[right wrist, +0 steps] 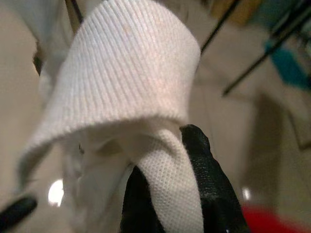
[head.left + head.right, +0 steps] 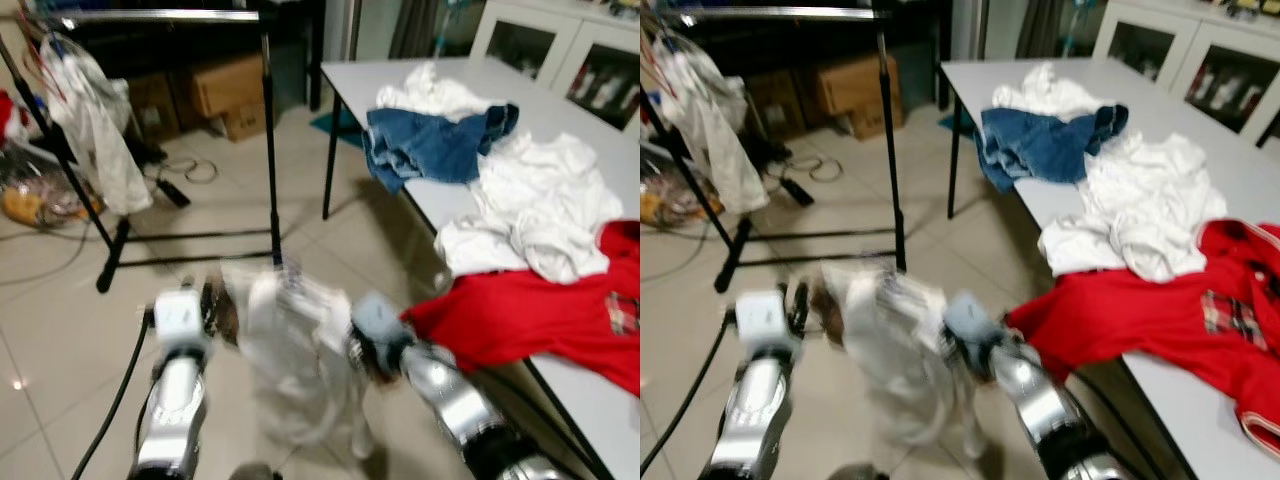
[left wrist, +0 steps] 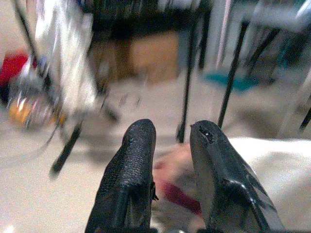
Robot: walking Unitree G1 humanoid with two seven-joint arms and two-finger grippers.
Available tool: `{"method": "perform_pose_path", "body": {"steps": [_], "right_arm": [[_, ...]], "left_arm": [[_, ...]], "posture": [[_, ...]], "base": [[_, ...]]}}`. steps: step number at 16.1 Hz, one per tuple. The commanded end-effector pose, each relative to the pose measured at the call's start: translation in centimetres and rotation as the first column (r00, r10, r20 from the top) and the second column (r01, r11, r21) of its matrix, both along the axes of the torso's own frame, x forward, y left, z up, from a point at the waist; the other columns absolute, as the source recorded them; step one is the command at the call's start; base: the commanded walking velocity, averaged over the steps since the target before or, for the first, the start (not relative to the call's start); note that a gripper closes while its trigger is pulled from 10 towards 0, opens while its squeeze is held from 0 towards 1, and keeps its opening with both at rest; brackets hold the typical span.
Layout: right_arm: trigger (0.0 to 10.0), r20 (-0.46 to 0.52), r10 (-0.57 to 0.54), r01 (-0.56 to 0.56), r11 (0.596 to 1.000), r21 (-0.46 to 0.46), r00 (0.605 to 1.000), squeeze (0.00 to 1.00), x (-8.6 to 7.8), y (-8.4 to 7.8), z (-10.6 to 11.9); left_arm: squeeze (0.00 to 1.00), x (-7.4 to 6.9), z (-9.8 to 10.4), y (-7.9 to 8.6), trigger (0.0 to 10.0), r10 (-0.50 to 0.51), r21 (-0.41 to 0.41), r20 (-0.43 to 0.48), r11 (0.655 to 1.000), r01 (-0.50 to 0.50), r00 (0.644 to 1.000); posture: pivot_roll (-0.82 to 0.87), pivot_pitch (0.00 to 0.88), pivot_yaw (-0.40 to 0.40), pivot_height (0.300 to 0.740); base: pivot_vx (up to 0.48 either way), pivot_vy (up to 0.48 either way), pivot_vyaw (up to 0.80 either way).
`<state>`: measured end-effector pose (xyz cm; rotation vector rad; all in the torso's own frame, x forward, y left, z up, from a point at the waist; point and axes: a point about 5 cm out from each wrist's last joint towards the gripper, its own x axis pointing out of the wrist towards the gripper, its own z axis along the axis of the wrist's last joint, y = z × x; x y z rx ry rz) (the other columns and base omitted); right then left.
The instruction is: Hang hanger
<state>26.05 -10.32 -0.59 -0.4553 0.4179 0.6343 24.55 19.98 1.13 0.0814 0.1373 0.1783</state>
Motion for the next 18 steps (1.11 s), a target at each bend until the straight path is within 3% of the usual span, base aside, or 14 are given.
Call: {"method": "perform_pose_path", "body": {"steps": [1,5,8,11,14,18], "right_arm": [[10.0,0.004,-0.012,0.012,1.000,-0.010,1.000,0.00,-0.5,-0.6,-0.7],[10.0,-0.024,-0.115,0.115,0.993,0.014,0.993,0.00,-1.2,-1.6,-2.2],[10.0,-0.041,-0.104,0.104,0.995,-0.008,0.994,0.00,-2.2,-1.7,-3.2],[10.0,-0.071,-0.100,0.097,0.995,-0.036,0.992,0.00,-3.4,-2.4,-4.2],[10.0,-0.072,-0.111,0.111,0.994,-0.014,0.991,0.00,-3.3,-2.7,-4.1],[10.0,-0.071,-0.102,0.102,0.995,0.007,0.992,0.00,-3.5,-2.2,-4.1]], "left_arm": [[0.00,-0.2,-1.0,0.3,10.0,0.018,0.026,-0.055,1.000,-0.017,0.998],[0.00,-2.1,-3.8,1.4,10.0,0.064,0.062,-0.213,0.997,-0.052,0.975],[0.00,-2.8,-4.8,1.5,10.0,0.060,0.065,-0.275,0.997,-0.043,0.960],[0.00,-4.1,-6.3,1.4,10.0,0.076,0.094,-0.384,0.995,-0.043,0.920],[0.00,-4.2,-6.5,0.5,10.0,0.006,0.091,-0.388,0.995,0.032,0.922],[0.00,-4.6,-6.6,1.1,10.0,0.012,0.105,-0.402,0.994,0.033,0.916]], "posture": [[0.10,0.000,-0.006,0.740],[0.11,0.000,-0.003,0.740],[0.12,0.000,-0.002,0.740],[0.14,0.003,-0.007,0.740],[0.15,0.005,-0.006,0.740],[0.15,0.016,-0.009,0.740]], "base": [[0.000,0.000,0.00],[0.000,0.000,0.00],[0.000,0.000,0.00],[0.000,0.000,0.00],[0.000,0.000,0.44],[0.000,0.000,0.80]]}}
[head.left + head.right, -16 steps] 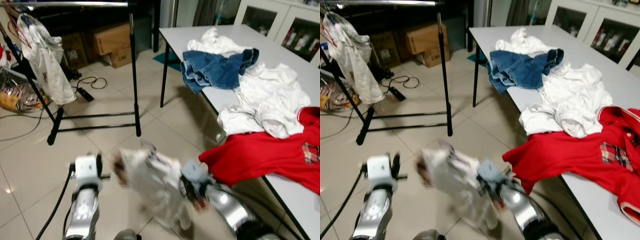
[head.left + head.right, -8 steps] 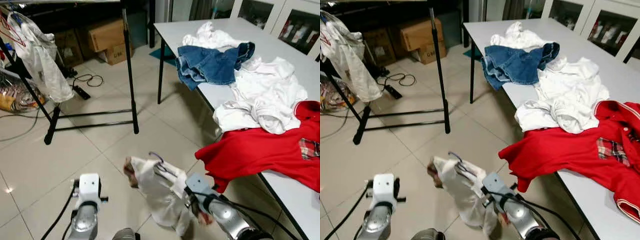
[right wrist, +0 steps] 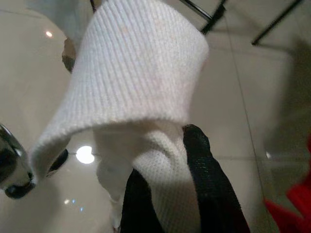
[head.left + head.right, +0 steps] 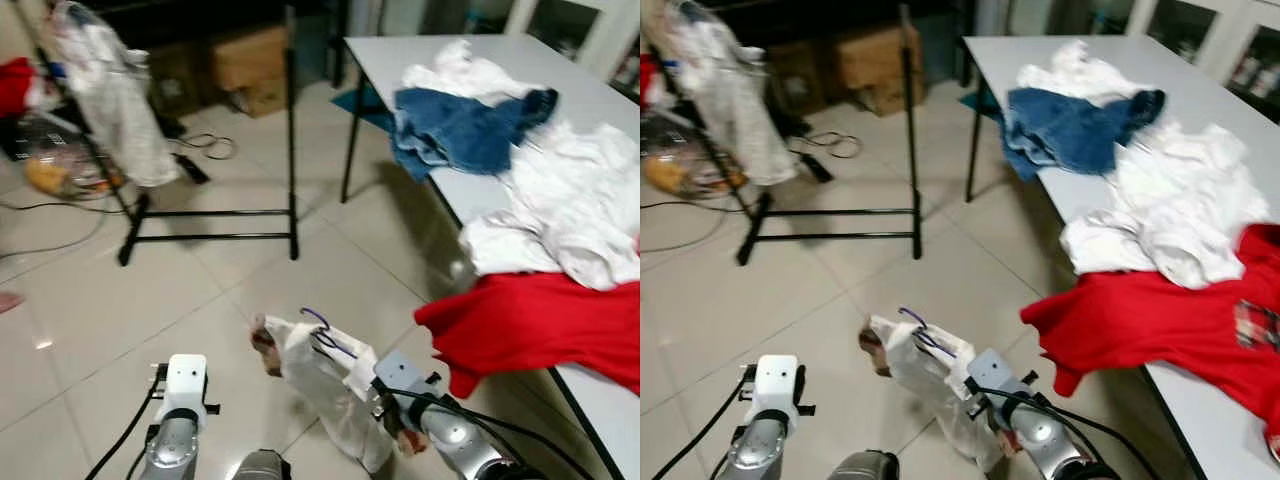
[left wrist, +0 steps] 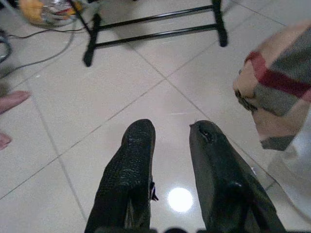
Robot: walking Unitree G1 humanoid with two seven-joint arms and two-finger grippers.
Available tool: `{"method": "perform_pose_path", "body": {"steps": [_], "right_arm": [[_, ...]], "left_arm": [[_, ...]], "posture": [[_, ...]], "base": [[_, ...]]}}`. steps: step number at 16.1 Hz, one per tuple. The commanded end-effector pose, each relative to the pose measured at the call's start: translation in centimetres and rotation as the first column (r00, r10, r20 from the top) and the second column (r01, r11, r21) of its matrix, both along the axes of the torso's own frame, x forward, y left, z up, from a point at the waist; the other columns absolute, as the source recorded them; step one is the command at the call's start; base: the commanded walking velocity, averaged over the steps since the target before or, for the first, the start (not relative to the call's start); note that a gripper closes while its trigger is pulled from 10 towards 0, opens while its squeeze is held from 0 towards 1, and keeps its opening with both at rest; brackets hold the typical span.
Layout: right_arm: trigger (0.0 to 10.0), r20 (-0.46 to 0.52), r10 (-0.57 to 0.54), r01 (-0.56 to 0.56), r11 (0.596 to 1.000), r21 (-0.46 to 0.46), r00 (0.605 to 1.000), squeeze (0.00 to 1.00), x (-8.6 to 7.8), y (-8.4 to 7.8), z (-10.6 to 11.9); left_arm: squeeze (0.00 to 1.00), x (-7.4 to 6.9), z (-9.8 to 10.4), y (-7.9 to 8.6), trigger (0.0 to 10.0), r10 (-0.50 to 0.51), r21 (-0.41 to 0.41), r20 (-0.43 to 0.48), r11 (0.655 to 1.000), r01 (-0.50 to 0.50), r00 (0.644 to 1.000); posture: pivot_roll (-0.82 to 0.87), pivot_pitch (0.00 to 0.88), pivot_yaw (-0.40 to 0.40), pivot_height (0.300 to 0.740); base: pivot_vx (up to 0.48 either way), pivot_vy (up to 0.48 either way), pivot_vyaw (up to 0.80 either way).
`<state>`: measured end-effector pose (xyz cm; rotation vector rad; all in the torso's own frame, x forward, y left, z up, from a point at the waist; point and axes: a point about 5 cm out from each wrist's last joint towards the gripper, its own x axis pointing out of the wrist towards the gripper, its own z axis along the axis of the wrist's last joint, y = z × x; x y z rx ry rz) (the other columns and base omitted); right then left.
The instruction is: Hang hanger
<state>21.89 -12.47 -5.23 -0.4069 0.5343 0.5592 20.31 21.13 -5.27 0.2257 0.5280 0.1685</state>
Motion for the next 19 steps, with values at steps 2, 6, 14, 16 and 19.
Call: {"method": "perform_pose_path", "body": {"steps": [2,6,14,16,19], "right_arm": [[10.0,0.026,0.022,-0.023,1.000,0.022,0.999,0.00,0.4,0.6,0.4],[10.0,0.051,0.067,-0.069,0.997,0.044,0.996,0.00,0.7,1.6,0.8],[10.0,0.031,-0.064,0.062,0.996,0.068,0.997,0.00,1.3,-0.3,0.9],[10.0,0.019,-0.085,0.084,0.996,0.036,0.996,0.00,0.8,-0.7,0.5],[10.0,0.004,-0.159,0.158,0.985,0.075,0.987,0.00,1.0,-0.9,0.5]], "left_arm": [[0.00,-0.7,-0.4,0.8,10.0,0.014,0.028,-0.033,1.000,-0.013,0.999],[0.00,-0.6,-0.1,1.4,10.0,0.029,0.044,-0.017,0.999,-0.028,0.999],[0.00,0.8,0.3,-0.4,10.0,-0.120,0.030,-0.015,0.992,0.120,0.993],[0.00,0.9,0.1,-1.6,10.0,-0.209,0.025,-0.034,0.977,0.210,0.977],[0.00,0.4,-0.4,-2.2,10.0,-0.210,-0.002,-0.055,0.978,0.210,0.976]], "posture": [[0.16,0.010,-0.006,0.740],[0.17,0.027,-0.031,0.740],[0.14,0.004,-0.009,0.740],[0.14,0.011,-0.010,0.740],[0.12,0.008,-0.019,0.740]], "base": [[0.000,0.000,0.80],[0.000,0.000,0.80],[0.000,0.000,0.29],[0.000,0.000,0.00],[0.000,0.000,-0.46]]}}
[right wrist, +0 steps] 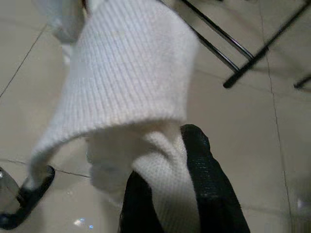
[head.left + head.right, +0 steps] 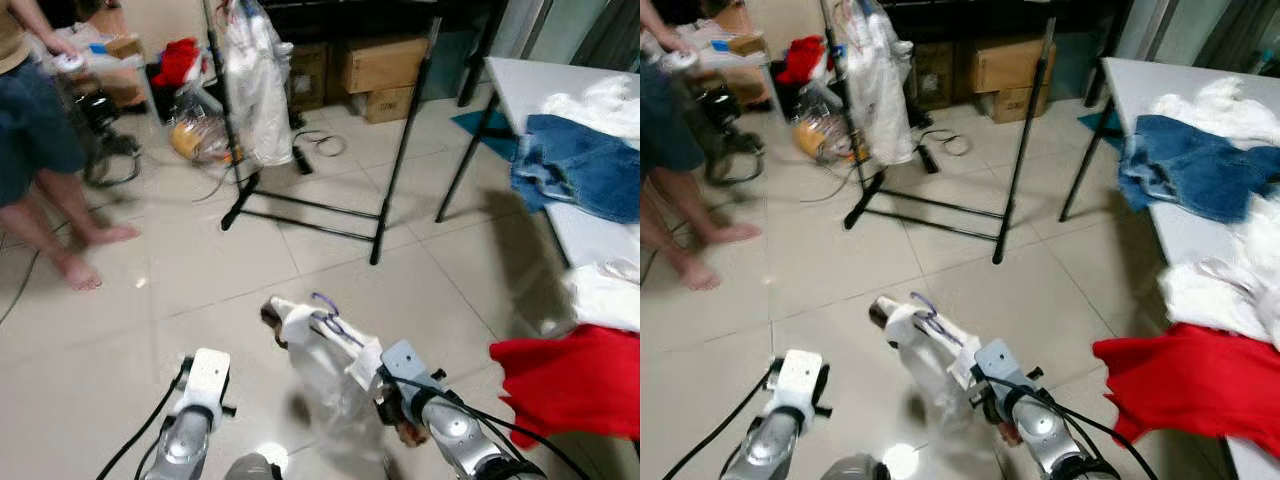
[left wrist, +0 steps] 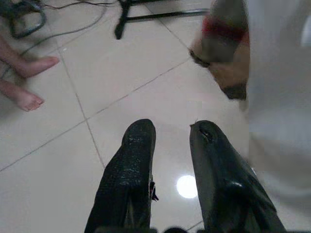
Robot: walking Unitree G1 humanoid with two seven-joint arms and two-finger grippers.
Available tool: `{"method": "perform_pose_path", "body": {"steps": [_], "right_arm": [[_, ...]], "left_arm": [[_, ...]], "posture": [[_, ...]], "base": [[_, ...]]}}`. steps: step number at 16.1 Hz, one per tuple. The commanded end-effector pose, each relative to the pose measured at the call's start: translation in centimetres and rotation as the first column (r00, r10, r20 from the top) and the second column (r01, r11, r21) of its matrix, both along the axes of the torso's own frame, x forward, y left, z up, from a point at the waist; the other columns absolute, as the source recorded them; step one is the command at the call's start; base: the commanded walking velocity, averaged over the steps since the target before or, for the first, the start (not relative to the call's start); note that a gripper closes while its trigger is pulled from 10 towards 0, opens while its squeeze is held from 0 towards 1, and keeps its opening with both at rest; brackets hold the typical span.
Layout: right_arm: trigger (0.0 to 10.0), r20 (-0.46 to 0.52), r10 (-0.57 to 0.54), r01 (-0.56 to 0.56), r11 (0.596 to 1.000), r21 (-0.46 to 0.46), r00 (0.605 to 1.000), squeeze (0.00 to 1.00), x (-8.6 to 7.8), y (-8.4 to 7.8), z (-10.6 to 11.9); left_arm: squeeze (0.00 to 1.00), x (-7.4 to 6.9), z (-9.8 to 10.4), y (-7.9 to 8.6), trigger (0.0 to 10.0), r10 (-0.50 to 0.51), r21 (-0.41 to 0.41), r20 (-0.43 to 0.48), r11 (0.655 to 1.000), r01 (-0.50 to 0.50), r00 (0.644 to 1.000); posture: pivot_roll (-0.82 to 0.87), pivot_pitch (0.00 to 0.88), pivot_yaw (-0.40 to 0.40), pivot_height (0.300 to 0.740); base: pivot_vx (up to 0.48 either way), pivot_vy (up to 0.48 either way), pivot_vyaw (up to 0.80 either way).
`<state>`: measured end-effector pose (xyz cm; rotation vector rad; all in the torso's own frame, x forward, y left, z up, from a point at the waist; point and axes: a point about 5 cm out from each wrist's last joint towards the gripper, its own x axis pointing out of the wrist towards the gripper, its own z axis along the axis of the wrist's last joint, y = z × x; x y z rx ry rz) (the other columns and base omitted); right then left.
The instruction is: Hang hanger
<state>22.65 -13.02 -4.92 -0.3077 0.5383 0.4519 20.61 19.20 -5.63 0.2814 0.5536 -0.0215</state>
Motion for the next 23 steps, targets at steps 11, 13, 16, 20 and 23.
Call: {"method": "perform_pose_path", "body": {"steps": [11,13,16,20,23], "right_arm": [[10.0,0.094,-0.012,0.010,1.000,0.018,0.995,0.00,1.0,0.7,1.0],[10.0,0.085,0.009,-0.009,1.000,0.001,0.996,0.00,0.7,0.7,0.8],[10.0,0.083,0.016,-0.016,1.000,-0.004,0.996,0.00,0.7,0.6,0.8],[10.0,0.078,0.022,-0.021,1.000,-0.017,0.997,0.00,0.7,0.5,0.7],[10.0,0.067,0.012,-0.010,1.000,-0.026,0.998,0.00,0.5,0.3,0.5]], "left_arm": [[0.00,0.0,0.0,-0.4,10.0,0.127,-0.068,0.025,0.990,-0.125,0.992],[0.00,-0.6,-0.3,-0.4,10.0,0.132,-0.065,0.010,0.989,-0.131,0.991],[0.00,-0.7,-0.3,-0.2,10.0,0.142,-0.068,0.013,0.988,-0.141,0.990],[0.00,-0.6,-0.2,-0.2,10.0,0.142,-0.065,0.021,0.988,-0.140,0.990],[0.00,-0.4,-0.1,-0.2,10.0,0.132,-0.062,0.028,0.990,-0.130,0.991]], "posture": [[0.15,0.003,-0.041,0.740],[0.17,0.007,-0.049,0.740],[0.18,0.008,-0.056,0.740],[0.18,0.006,-0.058,0.740],[0.18,0.006,-0.058,0.740]], "base": [[0.000,0.000,0.00],[0.000,0.000,0.00],[0.275,0.000,0.00],[0.290,0.000,0.00],[0.290,0.000,0.00]]}}
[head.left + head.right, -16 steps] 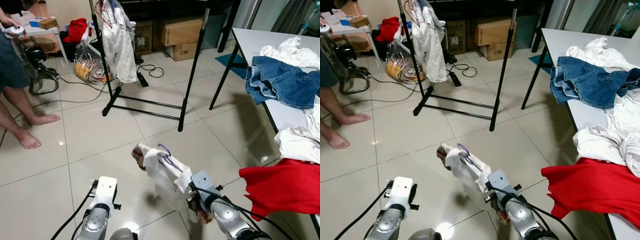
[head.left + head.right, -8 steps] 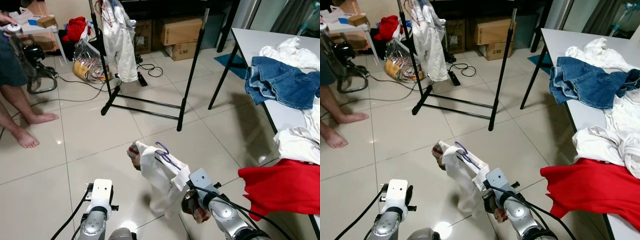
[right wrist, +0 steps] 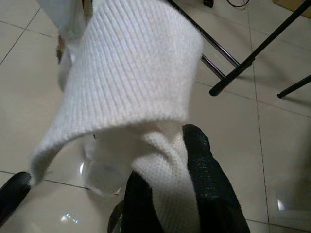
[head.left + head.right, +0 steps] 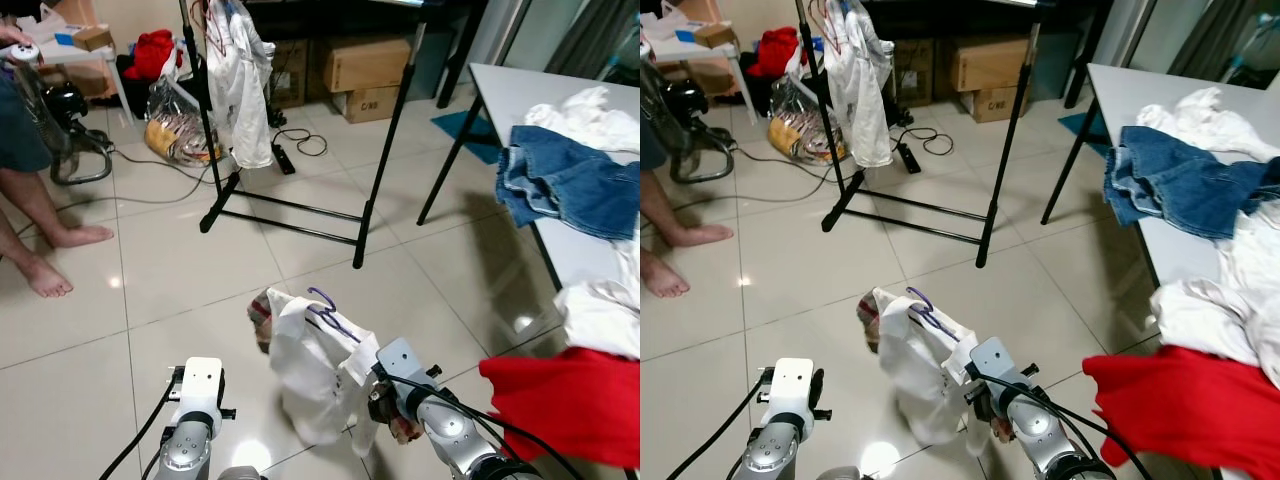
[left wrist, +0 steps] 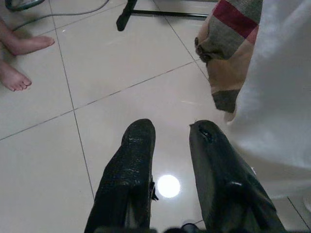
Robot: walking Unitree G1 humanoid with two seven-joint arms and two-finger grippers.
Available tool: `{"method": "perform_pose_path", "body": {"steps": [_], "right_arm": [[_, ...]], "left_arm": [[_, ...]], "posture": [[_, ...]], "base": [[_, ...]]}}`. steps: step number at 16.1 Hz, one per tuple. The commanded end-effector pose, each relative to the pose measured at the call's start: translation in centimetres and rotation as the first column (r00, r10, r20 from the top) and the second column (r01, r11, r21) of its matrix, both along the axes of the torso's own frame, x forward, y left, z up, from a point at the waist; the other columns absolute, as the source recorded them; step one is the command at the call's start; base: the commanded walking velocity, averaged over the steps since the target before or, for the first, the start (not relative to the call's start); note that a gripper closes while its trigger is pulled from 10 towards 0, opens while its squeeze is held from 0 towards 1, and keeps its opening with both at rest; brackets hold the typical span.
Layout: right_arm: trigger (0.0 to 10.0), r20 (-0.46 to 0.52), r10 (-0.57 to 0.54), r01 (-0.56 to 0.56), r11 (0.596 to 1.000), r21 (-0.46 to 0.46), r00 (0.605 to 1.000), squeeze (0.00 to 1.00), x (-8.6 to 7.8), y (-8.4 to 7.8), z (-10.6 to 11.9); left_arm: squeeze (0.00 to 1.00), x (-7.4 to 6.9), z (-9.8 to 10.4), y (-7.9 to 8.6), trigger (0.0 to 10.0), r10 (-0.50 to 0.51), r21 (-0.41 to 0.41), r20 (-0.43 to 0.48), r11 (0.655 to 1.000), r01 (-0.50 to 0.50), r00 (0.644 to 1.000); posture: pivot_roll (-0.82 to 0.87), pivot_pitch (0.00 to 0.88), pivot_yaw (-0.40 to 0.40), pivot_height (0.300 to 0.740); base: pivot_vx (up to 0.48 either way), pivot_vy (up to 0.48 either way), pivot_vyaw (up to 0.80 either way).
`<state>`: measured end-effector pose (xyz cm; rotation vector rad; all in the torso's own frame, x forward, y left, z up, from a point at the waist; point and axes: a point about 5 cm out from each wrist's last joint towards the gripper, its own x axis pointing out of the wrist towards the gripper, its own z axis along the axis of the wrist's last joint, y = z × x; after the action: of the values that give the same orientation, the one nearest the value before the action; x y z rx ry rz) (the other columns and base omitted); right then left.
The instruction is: Hang hanger
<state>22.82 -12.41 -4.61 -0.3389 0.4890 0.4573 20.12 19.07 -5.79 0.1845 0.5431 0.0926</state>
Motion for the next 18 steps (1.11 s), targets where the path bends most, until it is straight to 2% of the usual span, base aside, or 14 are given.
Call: {"method": "perform_pose_path", "body": {"steps": [1,18], "right_arm": [[10.0,0.015,-0.011,0.011,1.000,-0.012,1.000,0.00,0.35,-0.37,0.21],[10.0,0.008,-0.012,0.012,0.999,-0.037,1.000,0.00,0.10,-0.59,-0.03]], "left_arm": [[0.00,0.18,0.10,-0.04,10.0,-0.002,0.003,0.006,1.000,0.002,1.000],[0.00,0.47,0.27,0.01,10.0,-0.011,0.011,0.012,1.000,0.011,1.000]], "posture": [[0.18,0.006,-0.058,0.740],[0.17,0.001,-0.042,0.740]], "base": [[0.292,0.000,0.00],[0.397,0.000,0.00]]}}
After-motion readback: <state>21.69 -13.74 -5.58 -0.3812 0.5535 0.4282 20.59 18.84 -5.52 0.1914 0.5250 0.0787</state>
